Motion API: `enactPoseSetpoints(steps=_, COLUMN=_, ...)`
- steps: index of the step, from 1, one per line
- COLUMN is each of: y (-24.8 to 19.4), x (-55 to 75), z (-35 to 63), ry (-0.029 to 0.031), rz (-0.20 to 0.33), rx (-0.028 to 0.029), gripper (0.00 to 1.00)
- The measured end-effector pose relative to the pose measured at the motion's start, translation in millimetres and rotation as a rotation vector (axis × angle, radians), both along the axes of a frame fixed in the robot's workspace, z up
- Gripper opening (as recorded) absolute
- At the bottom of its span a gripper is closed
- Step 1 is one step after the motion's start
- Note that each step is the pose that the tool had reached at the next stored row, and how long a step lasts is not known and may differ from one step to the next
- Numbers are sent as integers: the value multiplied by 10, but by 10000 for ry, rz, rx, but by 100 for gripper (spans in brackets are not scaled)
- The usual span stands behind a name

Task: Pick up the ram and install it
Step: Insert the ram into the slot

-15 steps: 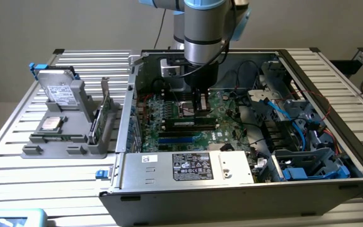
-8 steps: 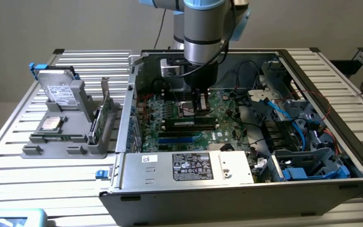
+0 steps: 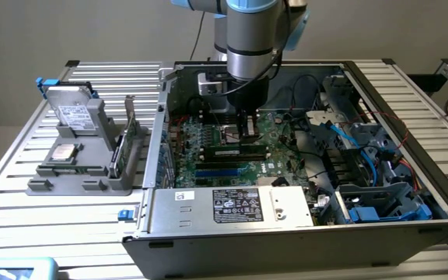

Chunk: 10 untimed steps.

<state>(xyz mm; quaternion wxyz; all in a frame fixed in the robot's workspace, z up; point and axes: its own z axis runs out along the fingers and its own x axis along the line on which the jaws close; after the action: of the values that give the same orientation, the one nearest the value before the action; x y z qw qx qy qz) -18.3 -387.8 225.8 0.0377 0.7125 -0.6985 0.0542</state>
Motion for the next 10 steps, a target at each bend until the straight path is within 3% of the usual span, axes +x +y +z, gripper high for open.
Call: enactPoseSetpoints(steps=10, y=0, x=-10, z=-15, ry=-33, rz=-16, rx=-7, gripper=14)
